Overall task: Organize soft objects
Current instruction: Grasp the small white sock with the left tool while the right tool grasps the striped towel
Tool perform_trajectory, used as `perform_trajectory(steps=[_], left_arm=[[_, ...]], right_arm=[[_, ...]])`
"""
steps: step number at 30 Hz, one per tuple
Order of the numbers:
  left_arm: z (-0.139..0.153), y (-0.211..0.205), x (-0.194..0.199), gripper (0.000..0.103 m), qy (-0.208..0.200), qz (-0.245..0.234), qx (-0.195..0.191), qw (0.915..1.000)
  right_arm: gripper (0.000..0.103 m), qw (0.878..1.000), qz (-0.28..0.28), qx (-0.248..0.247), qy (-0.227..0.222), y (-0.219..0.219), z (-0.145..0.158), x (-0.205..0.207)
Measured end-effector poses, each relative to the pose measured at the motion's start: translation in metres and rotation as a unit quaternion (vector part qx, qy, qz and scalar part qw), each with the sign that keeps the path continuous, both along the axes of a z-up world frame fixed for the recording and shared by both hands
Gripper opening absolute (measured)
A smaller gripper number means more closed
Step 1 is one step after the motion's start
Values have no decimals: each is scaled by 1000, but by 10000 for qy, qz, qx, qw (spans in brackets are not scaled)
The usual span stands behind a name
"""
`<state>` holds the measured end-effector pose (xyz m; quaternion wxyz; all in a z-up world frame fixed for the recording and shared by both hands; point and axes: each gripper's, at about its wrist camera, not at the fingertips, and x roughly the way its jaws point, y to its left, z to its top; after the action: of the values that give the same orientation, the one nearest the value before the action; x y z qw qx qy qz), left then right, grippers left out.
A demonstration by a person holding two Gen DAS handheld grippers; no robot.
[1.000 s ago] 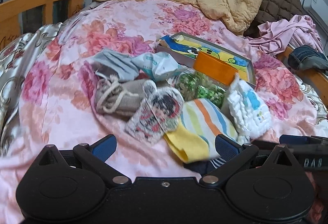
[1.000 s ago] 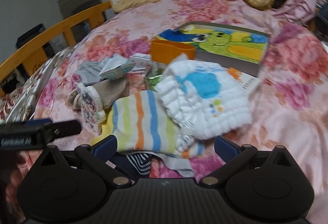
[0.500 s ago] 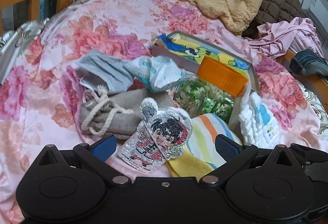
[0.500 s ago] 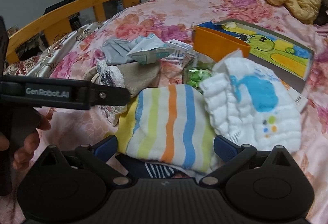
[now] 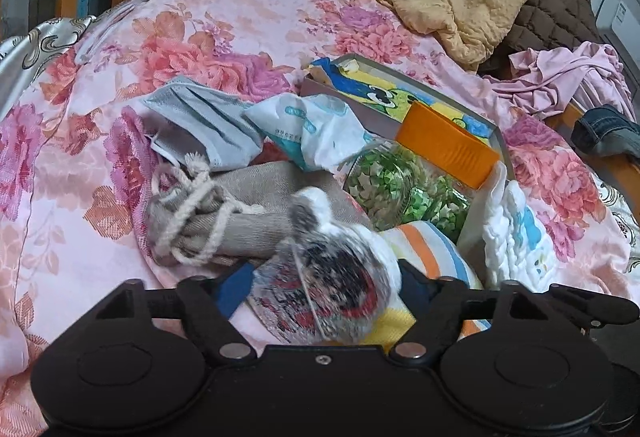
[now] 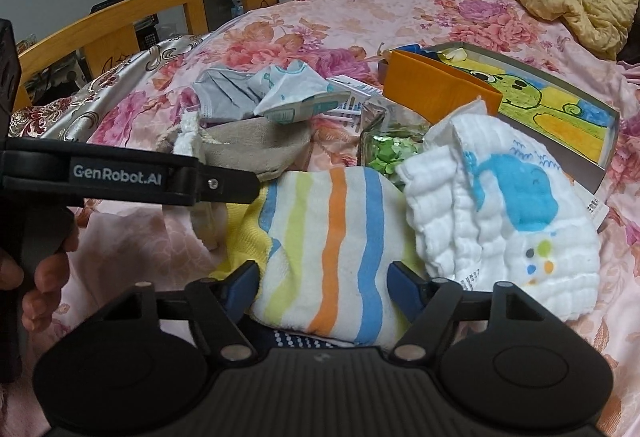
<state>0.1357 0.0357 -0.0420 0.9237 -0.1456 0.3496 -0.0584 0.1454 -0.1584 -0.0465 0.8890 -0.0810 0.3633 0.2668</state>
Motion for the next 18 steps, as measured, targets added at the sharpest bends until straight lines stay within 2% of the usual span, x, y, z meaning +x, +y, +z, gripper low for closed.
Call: perform_trajectory(steps=[2,5,8,10,12,15,18], left_arm=[[0,2,-2,71,-23,52,-90,9999],[0,6,-9,62,-5,184,-323,9993],[3,4,-17,50,-86,184,-249,9995],[4,2,-22,43,-125,167,-212,9996],[4,1,-25,32,-184,149,-237,9994],[5,3,-26,29,-229,189,-249,9992],[6,4,-29,21,-262,244,-288,9989]], right_arm=[[65,10000,-57,13,13,-1,0,1],[55,9998,-170,86,62,-5,0,4],[39,9995,-246,151,119,-9,0,7],[22,9994,-270,184,111,-10,1,7],[16,9993,-299,214,66,-11,2,6],[11,9991,-305,281,17,-13,5,6],[10,9985,-255,466,-133,-15,11,1]])
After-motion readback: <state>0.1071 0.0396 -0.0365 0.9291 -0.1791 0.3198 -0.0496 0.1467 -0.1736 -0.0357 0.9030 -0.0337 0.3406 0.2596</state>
